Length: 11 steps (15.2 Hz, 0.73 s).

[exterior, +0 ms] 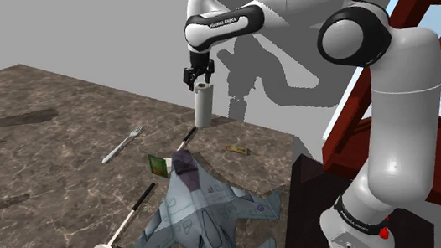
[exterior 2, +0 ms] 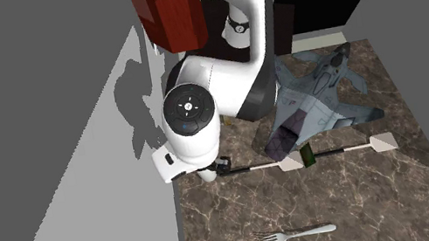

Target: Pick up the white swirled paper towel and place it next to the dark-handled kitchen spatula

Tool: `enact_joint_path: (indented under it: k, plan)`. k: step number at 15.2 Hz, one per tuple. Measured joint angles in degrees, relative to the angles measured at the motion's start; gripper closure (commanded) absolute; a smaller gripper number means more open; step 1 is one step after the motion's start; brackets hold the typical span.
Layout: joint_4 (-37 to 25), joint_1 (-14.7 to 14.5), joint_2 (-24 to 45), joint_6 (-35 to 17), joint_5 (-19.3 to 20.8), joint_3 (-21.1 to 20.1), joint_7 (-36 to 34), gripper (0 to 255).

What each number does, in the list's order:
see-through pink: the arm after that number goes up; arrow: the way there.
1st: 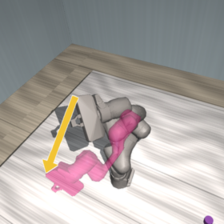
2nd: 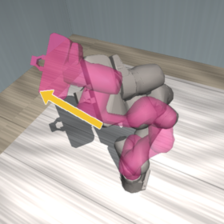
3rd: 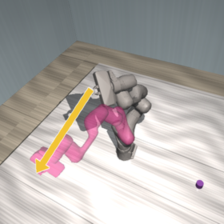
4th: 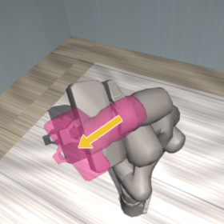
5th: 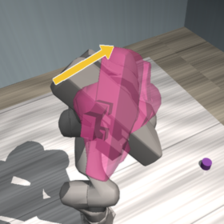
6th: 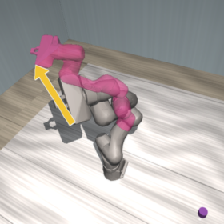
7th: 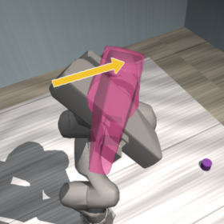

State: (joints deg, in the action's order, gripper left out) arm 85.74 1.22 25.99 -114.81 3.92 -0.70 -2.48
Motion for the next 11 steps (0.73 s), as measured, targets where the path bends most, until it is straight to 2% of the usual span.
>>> enact_joint_path:
  k: [9, 10, 11]
  plan:
    - [0.97, 0.08, 1.12, -2.11, 0.05, 0.05, -0.02, 0]
    - [0.97, 0.08, 1.12, -2.11, 0.05, 0.05, -0.02, 255]
    - [0.95, 0.07, 1.1, -2.12, 0.03, 0.04, -0.02, 255]
